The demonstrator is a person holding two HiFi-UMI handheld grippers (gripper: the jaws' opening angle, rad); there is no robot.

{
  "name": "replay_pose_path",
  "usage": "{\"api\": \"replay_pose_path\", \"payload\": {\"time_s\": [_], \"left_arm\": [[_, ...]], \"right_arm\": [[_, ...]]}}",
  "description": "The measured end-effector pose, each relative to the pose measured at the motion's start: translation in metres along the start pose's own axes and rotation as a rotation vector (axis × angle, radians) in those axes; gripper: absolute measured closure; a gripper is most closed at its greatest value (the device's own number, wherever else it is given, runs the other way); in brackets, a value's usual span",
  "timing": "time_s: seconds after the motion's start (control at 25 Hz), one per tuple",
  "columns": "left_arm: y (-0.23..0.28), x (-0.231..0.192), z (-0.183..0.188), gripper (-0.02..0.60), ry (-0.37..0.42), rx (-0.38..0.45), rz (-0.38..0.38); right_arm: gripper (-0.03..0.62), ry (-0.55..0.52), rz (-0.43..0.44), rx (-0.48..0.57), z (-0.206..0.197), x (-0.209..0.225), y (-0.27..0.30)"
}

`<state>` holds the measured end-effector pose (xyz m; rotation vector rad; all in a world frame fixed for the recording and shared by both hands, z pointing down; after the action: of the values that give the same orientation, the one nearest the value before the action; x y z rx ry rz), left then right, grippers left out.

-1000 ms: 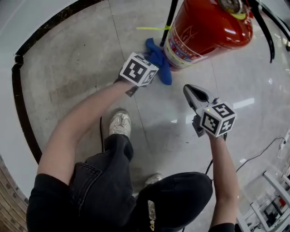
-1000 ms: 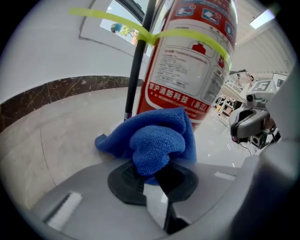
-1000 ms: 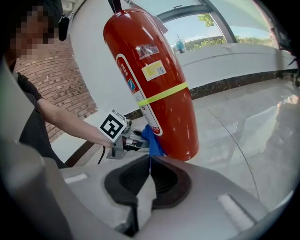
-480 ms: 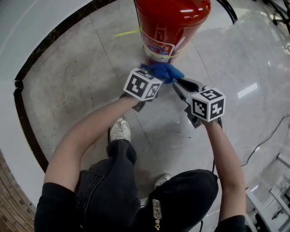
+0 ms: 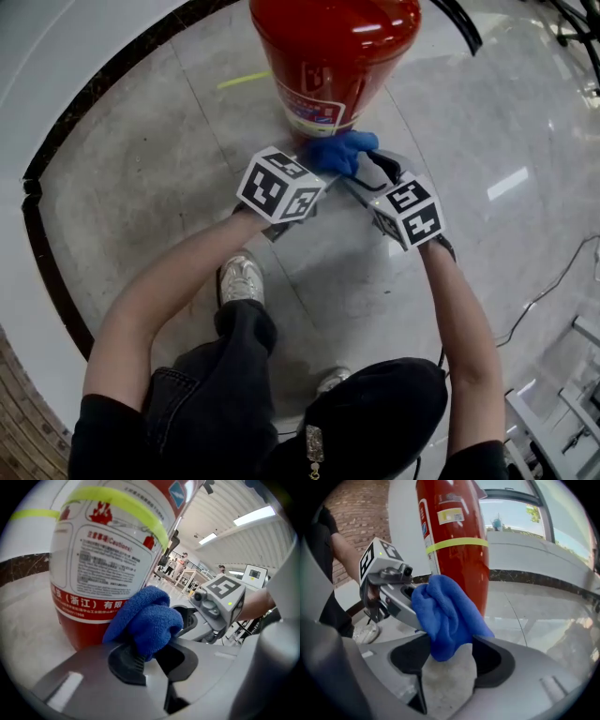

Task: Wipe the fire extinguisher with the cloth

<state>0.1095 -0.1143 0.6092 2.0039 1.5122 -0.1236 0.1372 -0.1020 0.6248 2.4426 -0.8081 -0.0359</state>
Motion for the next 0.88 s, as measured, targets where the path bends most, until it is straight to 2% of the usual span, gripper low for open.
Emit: {"api": "replay_pose_path", "payload": {"time_s": [0.08, 0.2, 0.24, 0.28, 0.32, 0.44, 0.56, 0.68, 0.88], "left_arm": [[-0.008, 0.000, 0.000, 0.547, 0.022, -0.017, -0.015], [-0.019, -0.004, 0.003, 0.541, 0.071, -0.030, 0.005], [-0.023, -0.005, 0.003, 0.529, 0.081, -0.037, 0.009], [-0.027, -0.004, 0.002, 0.495, 0.090, -0.049, 0.008], [-0.030, -0.002, 0.000, 0.423, 0.102, -0.065, 0.004], [-0.038, 0.003, -0.004, 0.394, 0.158, -0.093, 0.023], [-0.051, 0.009, 0.003, 0.394, 0.186, -0.091, 0.069], [-0.066, 0.016, 0.025, 0.408, 0.214, -0.082, 0.118], [-0.092, 0.033, 0.081, 0.546, 0.300, -0.061, 0.192]], "right_arm": [[0.327, -0.061, 0.016, 0.011, 0.004, 0.000, 0.007], [0.329, -0.077, 0.028, 0.054, 0.015, -0.003, 0.018], [0.356, -0.064, 0.020, 0.071, 0.019, -0.004, 0.021], [0.432, -0.031, 0.004, 0.091, 0.023, -0.003, 0.024], [0.540, 0.022, -0.015, 0.112, 0.027, 0.000, 0.024], [0.566, 0.195, -0.048, 0.187, 0.037, 0.007, 0.016], [0.566, 0.266, -0.074, 0.247, 0.044, 0.012, -0.008], [0.566, 0.298, -0.097, 0.293, 0.064, 0.018, -0.034], [0.566, 0.256, -0.096, 0.364, 0.115, 0.017, -0.075]]}}
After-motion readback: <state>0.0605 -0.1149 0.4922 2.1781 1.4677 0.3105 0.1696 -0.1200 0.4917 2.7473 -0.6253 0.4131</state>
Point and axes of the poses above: the fingertips, and each gripper's own axes: y forward along the fingers, x to its right, z out of its top, the point moved 1 cm from there along -y, backward along the fingers, and after that the axes turned 13 degrees about x, right-handed, at the moved point
